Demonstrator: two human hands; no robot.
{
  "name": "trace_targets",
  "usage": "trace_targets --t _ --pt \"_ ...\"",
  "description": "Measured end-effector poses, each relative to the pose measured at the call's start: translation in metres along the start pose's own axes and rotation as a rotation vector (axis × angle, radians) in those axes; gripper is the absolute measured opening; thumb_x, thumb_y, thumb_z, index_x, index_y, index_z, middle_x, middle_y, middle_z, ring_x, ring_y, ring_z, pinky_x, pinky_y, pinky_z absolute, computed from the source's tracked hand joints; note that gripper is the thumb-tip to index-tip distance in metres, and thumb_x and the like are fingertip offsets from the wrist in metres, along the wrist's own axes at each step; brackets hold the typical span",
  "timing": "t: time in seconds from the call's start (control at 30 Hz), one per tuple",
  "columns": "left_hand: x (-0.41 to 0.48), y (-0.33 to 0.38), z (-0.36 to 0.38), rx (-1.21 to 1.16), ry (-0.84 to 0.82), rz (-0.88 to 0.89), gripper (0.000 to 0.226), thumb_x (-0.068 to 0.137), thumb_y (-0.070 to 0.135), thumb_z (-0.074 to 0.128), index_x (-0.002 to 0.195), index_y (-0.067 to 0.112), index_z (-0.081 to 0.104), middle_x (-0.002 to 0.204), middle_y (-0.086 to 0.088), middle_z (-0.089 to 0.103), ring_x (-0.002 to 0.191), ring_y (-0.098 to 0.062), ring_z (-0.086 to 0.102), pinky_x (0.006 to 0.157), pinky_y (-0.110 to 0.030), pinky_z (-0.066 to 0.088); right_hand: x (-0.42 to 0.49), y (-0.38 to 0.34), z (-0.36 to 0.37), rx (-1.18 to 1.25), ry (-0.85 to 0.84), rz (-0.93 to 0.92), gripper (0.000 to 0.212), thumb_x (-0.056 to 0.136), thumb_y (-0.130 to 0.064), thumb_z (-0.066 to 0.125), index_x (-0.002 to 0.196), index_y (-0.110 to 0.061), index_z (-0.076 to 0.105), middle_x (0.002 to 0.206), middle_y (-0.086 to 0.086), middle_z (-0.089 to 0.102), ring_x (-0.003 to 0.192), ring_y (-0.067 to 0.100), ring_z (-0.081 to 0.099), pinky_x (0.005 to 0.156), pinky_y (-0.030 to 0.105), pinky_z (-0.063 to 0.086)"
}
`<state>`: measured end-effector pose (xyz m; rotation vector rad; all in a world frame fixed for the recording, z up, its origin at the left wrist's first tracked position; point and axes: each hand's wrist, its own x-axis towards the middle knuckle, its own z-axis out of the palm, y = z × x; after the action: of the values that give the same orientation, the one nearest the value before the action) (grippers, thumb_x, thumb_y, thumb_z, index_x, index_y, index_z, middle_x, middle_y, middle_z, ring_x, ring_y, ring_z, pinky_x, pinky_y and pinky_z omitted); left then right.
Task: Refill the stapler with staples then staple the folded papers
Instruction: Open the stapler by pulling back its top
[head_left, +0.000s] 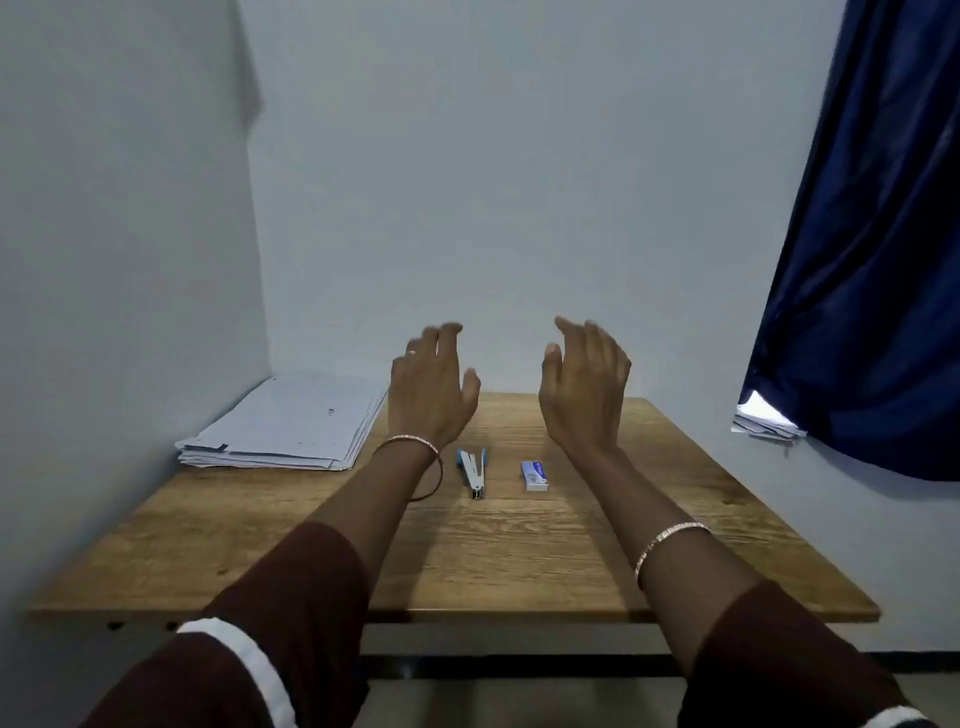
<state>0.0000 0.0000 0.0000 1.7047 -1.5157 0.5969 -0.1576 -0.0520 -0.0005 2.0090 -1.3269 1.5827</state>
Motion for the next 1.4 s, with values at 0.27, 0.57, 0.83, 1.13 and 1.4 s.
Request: trace_targets --t 0.27,0.57,0.83,1.13,1.4 --pt "-0.025 -0.024 0.041 -0.201 -0.445 -0.372 0.03 0.088 0.024 0.061 0.115 0.009 0.064 0.118 -0.009 0.066 0.109 -0.028 0.059 0.089 -0.038 0.05 -0.038 0.004 0.021 0.052 -0.345 0.134 0.021 0.09 -0.021 0.055 0.096 -0.022 0.075 0.084 -0.006 0.073 0.103 0.02 0.057 0.089 0.035 0.028" --pt "-0.018 -0.052 0.073 -0.338 -0.64 -0.476 0.029 0.082 0.042 0.075 0.083 0.014 0.081 0.087 -0.005 0.079 0.084 -0.021 0.072 0.077 -0.037 0.058 -0.035 0.005 0.072 -0.01 -0.803 0.239 0.027 0.088 -0.048 0.067 0.086 -0.023 0.078 0.078 -0.01 0.067 0.096 0.018 0.066 0.101 0.047 0.04" --pt "-0.005 -0.066 0.084 -0.598 -0.75 -0.61 0.044 0.08 0.042 0.08 0.072 0.0 0.071 0.059 -0.009 0.06 0.051 -0.021 0.046 0.061 -0.035 0.037 -0.017 0.011 0.096 0.202 -0.943 0.458 0.023 0.078 -0.026 0.083 0.073 -0.005 0.078 0.066 0.006 0.073 0.055 0.014 0.061 0.055 0.028 0.049" --pt "-0.012 -0.053 0.089 -1.058 -0.678 -0.768 0.037 0.092 0.022 0.072 0.097 -0.014 0.071 0.068 -0.014 0.074 0.052 -0.014 0.064 0.046 -0.02 0.051 -0.025 0.014 0.094 0.289 -0.532 0.309 0.014 0.074 -0.02 0.072 0.064 -0.01 0.077 0.055 0.002 0.071 0.057 0.014 0.07 0.059 0.037 0.06" --pt "-0.018 -0.051 0.087 -1.211 -0.492 -0.682 0.03 0.101 0.016 0.058 0.109 -0.011 0.066 0.109 -0.031 0.072 0.083 -0.021 0.071 0.068 -0.028 0.06 -0.027 0.026 0.101 0.879 -0.719 0.431 0.021 0.086 -0.019 0.078 0.108 -0.02 0.076 0.099 0.018 0.074 0.093 0.032 0.076 0.089 0.047 0.061"
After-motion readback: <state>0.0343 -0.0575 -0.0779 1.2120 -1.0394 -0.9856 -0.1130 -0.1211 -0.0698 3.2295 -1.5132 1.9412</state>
